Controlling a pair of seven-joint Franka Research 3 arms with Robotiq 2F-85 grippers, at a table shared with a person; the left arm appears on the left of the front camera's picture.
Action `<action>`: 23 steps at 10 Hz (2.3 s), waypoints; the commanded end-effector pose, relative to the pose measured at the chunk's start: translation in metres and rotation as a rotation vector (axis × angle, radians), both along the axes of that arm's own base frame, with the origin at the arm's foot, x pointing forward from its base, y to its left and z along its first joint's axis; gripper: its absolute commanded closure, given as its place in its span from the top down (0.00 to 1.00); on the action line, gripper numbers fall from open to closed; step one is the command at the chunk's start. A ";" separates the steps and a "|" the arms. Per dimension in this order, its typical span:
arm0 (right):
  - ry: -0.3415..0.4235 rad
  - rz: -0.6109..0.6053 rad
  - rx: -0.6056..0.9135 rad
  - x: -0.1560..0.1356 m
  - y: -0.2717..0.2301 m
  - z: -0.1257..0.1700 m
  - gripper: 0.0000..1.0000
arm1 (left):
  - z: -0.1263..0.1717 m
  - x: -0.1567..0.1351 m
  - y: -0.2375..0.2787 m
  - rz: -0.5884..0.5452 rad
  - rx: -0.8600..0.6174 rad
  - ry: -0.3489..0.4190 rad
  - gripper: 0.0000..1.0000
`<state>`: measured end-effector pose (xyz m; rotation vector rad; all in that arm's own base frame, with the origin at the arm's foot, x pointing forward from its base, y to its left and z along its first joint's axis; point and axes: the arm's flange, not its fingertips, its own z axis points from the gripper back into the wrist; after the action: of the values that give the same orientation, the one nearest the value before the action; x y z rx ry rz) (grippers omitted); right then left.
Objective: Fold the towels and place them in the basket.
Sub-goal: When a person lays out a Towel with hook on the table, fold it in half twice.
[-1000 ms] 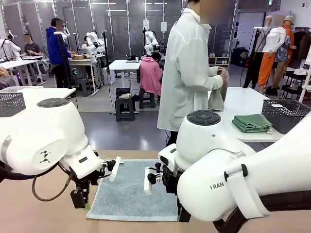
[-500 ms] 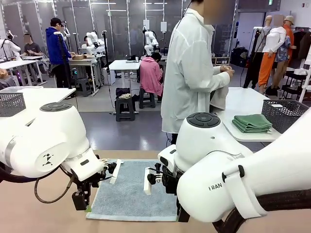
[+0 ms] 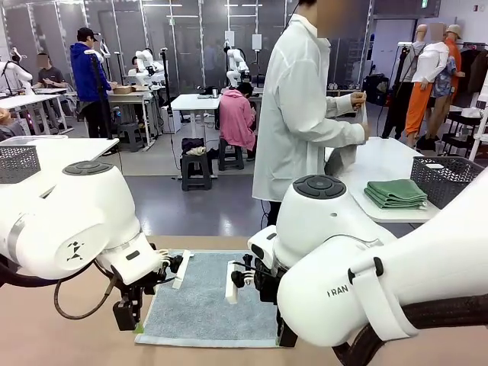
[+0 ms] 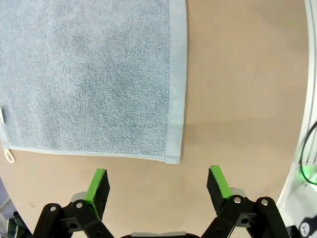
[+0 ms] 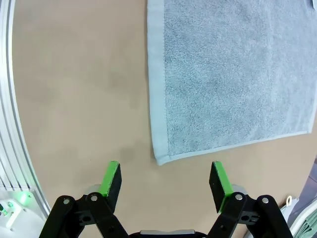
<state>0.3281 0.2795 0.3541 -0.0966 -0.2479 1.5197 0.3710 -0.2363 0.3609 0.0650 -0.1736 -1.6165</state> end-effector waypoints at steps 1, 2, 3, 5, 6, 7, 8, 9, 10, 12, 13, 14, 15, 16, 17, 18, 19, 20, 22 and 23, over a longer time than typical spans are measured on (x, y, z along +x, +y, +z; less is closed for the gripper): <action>-0.023 -0.036 -0.002 0.008 0.001 -0.001 0.89 | -0.006 -0.006 0.005 -0.017 -0.016 0.006 1.00; -0.008 -0.041 -0.017 0.009 0.002 -0.008 0.89 | -0.015 -0.007 0.007 -0.007 -0.019 0.018 1.00; -0.007 -0.038 -0.029 0.010 0.004 -0.013 0.89 | -0.024 -0.006 0.007 -0.008 -0.016 0.039 1.00; -0.003 -0.037 -0.046 0.011 0.006 -0.024 0.89 | -0.038 -0.006 0.002 -0.006 0.014 0.043 1.00; 0.008 -0.034 -0.048 0.012 0.008 -0.032 0.89 | -0.044 -0.004 0.001 -0.010 0.011 0.047 1.00; 0.017 -0.035 -0.049 0.012 0.009 -0.036 0.89 | -0.046 -0.004 -0.001 -0.009 0.011 0.050 1.00; 0.026 -0.035 -0.054 0.013 0.009 -0.041 0.89 | -0.049 -0.003 -0.003 -0.009 0.013 0.052 1.00; 0.027 -0.033 -0.061 0.017 0.009 -0.044 0.89 | -0.050 -0.001 -0.006 -0.007 0.011 0.051 1.00; 0.039 -0.035 -0.061 0.018 0.009 -0.046 0.89 | -0.050 0.000 -0.007 -0.005 0.014 0.052 1.00; 0.045 -0.030 -0.064 0.019 0.009 -0.048 0.89 | -0.049 0.002 -0.009 -0.008 0.017 0.051 1.00; 0.042 -0.031 -0.067 0.021 0.009 -0.049 0.89 | -0.049 0.003 -0.008 -0.009 0.017 0.052 1.00; 0.036 -0.028 -0.068 0.022 0.008 -0.052 0.89 | -0.050 0.004 -0.008 -0.011 0.019 0.051 1.00; 0.030 -0.026 -0.068 0.026 0.007 -0.054 0.70 | -0.051 0.006 -0.009 -0.019 0.026 0.036 0.80; 0.029 -0.029 -0.064 0.027 0.006 -0.056 0.70 | -0.052 0.006 -0.009 -0.022 0.027 0.045 0.80; 0.028 -0.034 -0.062 0.029 0.005 -0.058 0.70 | -0.052 0.008 -0.009 -0.018 0.029 0.048 0.77; 0.026 -0.036 -0.063 0.030 0.004 -0.060 0.70 | -0.053 0.009 -0.008 -0.013 0.033 0.044 0.77; 0.023 -0.036 -0.062 0.031 0.004 -0.061 0.70 | -0.054 0.011 -0.008 -0.008 0.037 0.043 0.77; 0.018 -0.031 -0.061 0.032 0.003 -0.062 0.70 | -0.056 0.013 -0.007 -0.004 0.038 0.041 0.77; 0.023 -0.035 -0.063 0.034 0.003 -0.064 0.51 | -0.058 0.014 -0.007 -0.009 0.052 0.036 0.57; 0.028 -0.036 -0.065 0.035 0.003 -0.064 0.51 | -0.058 0.014 -0.007 -0.007 0.046 0.044 0.50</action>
<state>0.3597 0.2765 0.2942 -0.1124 -0.1694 1.5131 0.3806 -0.2388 0.3065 0.0360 -0.0896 -1.6284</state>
